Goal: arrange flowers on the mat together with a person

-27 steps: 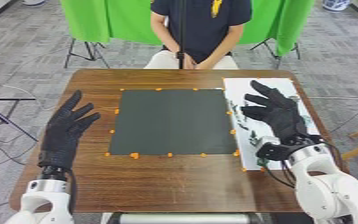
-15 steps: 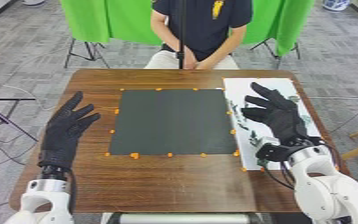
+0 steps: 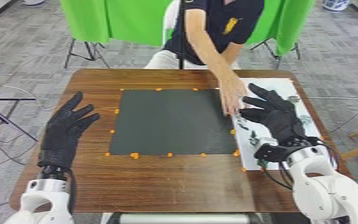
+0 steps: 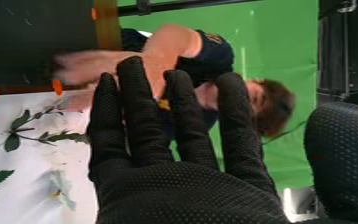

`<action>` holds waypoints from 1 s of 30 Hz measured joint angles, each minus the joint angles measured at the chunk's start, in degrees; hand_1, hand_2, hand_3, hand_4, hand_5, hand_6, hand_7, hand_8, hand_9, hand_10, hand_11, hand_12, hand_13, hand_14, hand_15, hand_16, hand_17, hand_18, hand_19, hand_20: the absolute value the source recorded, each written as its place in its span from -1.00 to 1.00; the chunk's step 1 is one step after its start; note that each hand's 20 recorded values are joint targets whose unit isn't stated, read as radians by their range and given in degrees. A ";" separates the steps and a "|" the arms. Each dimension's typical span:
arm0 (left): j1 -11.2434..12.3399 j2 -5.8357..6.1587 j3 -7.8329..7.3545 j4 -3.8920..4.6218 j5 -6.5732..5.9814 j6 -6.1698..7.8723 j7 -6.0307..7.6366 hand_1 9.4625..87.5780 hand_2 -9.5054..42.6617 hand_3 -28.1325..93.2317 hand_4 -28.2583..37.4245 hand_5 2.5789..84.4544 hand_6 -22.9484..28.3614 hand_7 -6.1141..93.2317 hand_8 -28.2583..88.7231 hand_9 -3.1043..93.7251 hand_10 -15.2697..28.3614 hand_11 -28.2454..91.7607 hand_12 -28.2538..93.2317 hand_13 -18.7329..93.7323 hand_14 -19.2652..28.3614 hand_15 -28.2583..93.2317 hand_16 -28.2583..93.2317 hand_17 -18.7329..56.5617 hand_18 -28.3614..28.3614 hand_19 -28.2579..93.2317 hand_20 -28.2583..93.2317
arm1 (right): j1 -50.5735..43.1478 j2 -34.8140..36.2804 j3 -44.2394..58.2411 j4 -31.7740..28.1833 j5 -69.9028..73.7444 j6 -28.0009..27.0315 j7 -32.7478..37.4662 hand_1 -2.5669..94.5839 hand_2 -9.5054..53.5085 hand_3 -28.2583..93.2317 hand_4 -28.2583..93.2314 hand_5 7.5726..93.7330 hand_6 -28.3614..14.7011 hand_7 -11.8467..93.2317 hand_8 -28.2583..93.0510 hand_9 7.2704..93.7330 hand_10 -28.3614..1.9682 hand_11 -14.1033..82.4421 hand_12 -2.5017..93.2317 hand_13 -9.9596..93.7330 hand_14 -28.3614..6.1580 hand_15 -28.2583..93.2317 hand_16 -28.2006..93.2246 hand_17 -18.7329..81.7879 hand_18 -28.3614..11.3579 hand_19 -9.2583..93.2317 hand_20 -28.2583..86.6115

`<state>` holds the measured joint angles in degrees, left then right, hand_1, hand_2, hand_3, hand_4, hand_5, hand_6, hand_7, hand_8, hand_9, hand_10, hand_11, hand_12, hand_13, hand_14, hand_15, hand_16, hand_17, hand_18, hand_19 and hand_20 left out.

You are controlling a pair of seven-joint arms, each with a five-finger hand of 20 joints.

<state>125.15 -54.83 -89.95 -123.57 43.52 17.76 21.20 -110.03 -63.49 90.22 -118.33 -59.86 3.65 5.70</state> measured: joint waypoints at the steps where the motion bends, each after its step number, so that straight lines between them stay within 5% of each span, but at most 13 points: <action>1: 0.00 0.02 0.00 0.00 -0.03 0.02 0.00 -0.65 -0.46 0.79 -0.97 -0.22 0.03 -0.63 -0.68 -0.19 0.49 -0.17 -0.37 -0.19 0.84 0.17 -0.62 -0.76 0.83 0.20 -0.31 | 0.01 0.00 0.00 0.00 0.00 0.00 0.00 -0.78 -0.11 0.72 -1.00 -0.25 0.48 -0.53 -0.73 -0.15 -0.07 -0.57 -0.66 -0.09 -0.48 -0.04 -0.29 -0.46 -0.67 0.24 -0.15; 18: 0.01 0.06 0.02 0.00 -0.14 0.07 -0.03 -0.64 -0.46 0.79 -0.95 -0.21 0.02 -0.63 -0.68 -0.19 0.49 -0.17 -0.37 -0.19 0.85 0.18 -0.62 -0.76 0.82 0.19 -0.31 | 0.04 0.16 -0.23 0.03 0.05 0.40 0.02 -0.77 -0.11 0.71 -1.00 -0.24 0.47 -0.52 -0.73 -0.14 -0.08 -0.56 -0.66 -0.08 -0.49 -0.03 -0.30 -0.45 -0.67 0.25 -0.15; 30: 0.70 0.78 0.27 -0.04 -0.40 0.24 1.17 -0.64 -0.47 0.79 -0.95 -0.20 0.02 -0.63 -0.68 -0.18 0.49 -0.17 -0.37 -0.19 0.85 0.18 -0.62 -0.76 0.81 0.19 -0.31 | -0.10 0.22 -0.35 -0.01 0.06 0.60 0.29 -0.78 -0.11 0.72 -1.00 -0.24 0.47 -0.52 -0.73 -0.14 -0.08 -0.56 -0.66 -0.08 -0.48 -0.02 -0.30 -0.45 -0.66 0.25 -0.15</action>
<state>125.85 -54.05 -89.68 -123.61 43.12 18.00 22.37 -110.13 -63.27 89.87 -118.34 -59.80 4.25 5.99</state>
